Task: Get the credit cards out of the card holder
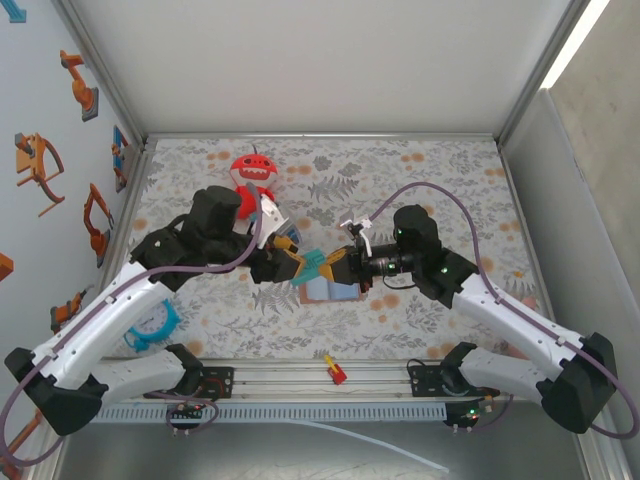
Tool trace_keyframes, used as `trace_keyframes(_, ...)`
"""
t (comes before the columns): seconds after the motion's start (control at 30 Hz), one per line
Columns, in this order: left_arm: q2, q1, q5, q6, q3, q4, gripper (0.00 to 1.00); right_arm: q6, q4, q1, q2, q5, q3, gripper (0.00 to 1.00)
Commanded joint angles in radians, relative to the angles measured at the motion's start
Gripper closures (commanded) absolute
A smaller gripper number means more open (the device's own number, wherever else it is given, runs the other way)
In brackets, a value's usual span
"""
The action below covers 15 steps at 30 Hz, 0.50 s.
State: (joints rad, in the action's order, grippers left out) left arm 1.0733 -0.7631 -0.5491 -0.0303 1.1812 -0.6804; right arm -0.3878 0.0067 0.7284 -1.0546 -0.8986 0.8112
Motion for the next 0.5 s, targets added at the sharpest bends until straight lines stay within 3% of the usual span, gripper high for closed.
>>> trace_keyframes(0.0,0.004,0.009,-0.063,-0.046,0.004,-0.036,0.59,0.017,0.007,0.003,0.019,-0.022,0.036,1.00)
trace_keyframes(0.2,0.017,0.016,-0.093,-0.063,-0.010,-0.031,0.89,0.018,0.011,0.003,0.014,-0.020,0.039,1.00)
trace_keyframes(0.33,0.010,0.023,-0.092,-0.082,-0.022,-0.009,0.99,0.024,-0.006,0.003,0.015,-0.002,0.042,1.00)
trace_keyframes(0.43,0.004,0.033,-0.070,-0.114,-0.031,0.004,1.00,0.041,-0.040,0.003,0.021,0.034,0.046,0.82)
trace_keyframes(0.47,0.001,0.039,-0.059,-0.130,-0.037,0.009,1.00,0.048,-0.053,0.003,0.025,0.053,0.048,0.70)
